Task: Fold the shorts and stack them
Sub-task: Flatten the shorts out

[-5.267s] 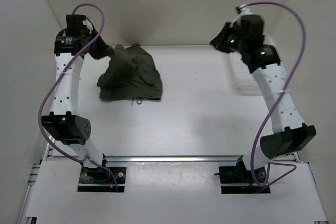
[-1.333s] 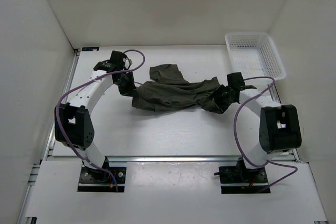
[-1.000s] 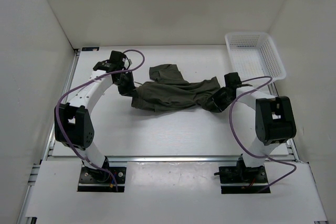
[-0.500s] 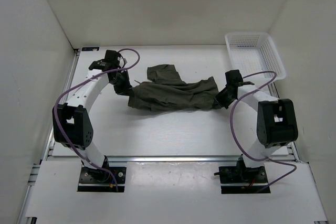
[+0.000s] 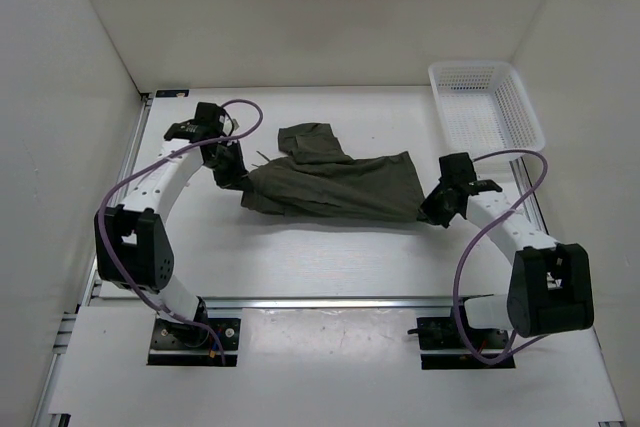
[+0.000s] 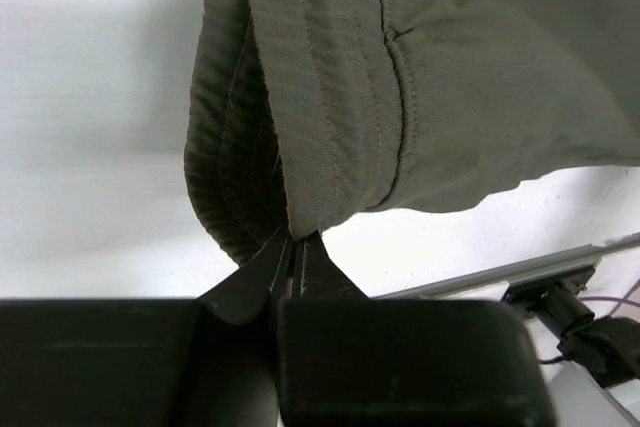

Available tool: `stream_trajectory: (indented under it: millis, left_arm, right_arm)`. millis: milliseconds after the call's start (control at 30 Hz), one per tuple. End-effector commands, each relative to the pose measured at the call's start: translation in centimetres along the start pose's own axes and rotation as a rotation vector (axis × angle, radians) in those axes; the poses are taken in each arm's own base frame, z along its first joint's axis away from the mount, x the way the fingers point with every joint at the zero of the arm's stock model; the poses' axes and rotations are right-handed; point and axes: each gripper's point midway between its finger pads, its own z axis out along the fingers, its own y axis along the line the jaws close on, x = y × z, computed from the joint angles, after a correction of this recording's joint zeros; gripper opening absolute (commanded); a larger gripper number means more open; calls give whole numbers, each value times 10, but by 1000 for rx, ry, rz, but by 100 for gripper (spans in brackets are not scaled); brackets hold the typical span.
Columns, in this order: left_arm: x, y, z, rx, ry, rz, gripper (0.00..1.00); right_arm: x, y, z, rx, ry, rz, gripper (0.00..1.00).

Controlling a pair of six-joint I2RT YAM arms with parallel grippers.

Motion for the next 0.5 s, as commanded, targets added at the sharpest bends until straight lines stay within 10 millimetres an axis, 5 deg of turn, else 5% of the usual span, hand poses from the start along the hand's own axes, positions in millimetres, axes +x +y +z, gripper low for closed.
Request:
stream_trajectory:
  millis: [0, 167, 200, 267, 300, 333, 367, 467]
  left_arm:
    - [-2, -11, -25, 56, -67, 34, 10]
    - [-42, -40, -47, 121, -151, 67, 10]
    - [-67, -49, -55, 133, -192, 72, 10]
    - [-93, -60, -64, 153, -223, 77, 10]
    - [-126, -78, -98, 188, -331, 101, 10]
    - [-141, -82, -93, 188, -331, 101, 10]
    - [-155, -88, -107, 211, -370, 107, 10]
    - [-191, -117, -177, 282, -589, 165, 10]
  right_arm:
    - [-5, -8, -10, 28, -45, -39, 0]
    - [-55, 41, -24, -37, -136, -66, 0]
    - [-88, 77, -46, -113, -210, -63, 0]
    - [-123, 106, -50, -131, -256, -87, 0]
    - [-138, 122, -59, -150, -277, -97, 0]
    - [-176, 156, -86, -218, -359, -93, 0]
    - [-196, 169, -102, -254, -407, -81, 0]
    - [-237, 202, -165, -376, -544, -76, 0]
